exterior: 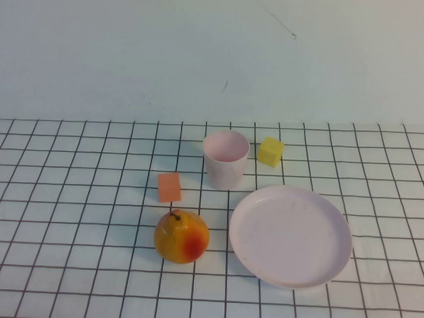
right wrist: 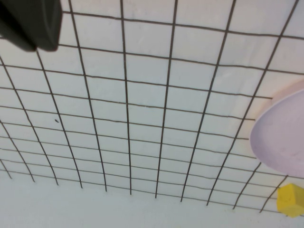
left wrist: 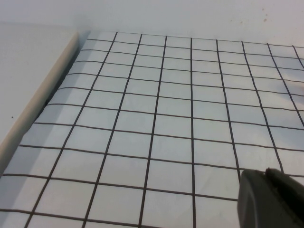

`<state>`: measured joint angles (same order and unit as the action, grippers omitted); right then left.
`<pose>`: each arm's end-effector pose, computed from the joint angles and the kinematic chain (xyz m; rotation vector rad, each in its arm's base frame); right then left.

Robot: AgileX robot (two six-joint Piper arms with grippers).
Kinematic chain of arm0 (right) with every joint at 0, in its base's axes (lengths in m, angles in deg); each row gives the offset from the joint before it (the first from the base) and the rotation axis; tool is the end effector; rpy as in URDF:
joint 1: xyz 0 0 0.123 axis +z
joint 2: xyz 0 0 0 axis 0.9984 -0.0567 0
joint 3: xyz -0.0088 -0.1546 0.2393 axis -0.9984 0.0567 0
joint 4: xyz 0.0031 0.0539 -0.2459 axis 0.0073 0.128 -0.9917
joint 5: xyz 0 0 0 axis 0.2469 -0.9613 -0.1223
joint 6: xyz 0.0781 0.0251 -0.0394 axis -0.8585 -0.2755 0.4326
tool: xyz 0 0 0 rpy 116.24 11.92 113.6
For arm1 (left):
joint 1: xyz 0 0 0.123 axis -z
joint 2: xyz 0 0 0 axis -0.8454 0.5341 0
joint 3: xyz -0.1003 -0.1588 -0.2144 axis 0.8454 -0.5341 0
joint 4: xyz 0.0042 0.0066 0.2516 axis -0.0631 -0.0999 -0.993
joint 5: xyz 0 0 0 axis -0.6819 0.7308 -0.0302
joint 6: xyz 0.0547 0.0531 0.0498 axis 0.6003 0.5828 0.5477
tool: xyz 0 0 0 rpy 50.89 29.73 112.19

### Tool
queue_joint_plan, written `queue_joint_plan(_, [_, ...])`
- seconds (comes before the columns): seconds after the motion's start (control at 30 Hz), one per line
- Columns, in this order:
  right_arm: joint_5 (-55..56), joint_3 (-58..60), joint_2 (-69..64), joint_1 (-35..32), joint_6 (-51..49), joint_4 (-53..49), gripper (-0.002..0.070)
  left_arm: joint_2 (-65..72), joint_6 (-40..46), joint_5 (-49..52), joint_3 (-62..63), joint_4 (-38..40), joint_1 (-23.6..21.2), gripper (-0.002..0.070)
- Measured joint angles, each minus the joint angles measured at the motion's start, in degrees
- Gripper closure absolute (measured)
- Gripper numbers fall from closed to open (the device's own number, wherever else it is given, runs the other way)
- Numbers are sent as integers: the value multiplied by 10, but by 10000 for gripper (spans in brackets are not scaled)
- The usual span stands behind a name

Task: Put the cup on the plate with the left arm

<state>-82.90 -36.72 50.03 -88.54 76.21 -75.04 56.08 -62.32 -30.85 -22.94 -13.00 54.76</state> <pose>0.0527 -0.0031 0.1716 -0.1167 1.8636 -0.1528 0.0536 0.0018 0.1756 -0.1729 1.8277 -0.0750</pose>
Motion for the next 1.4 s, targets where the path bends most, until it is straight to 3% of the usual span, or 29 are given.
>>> queue_joint_plan(0.8, [0,0,0,0,0,0,678,0,27,-33,-2,-11,30,678])
queue_joint_plan(1.17, [0,0,0,0,0,0,678,0,27,-444,-4,-13,30,678])
queue_joint_plan(1.4, [0,0,0,0,0,0,678,0,27,-607,-4,-12,30,678])
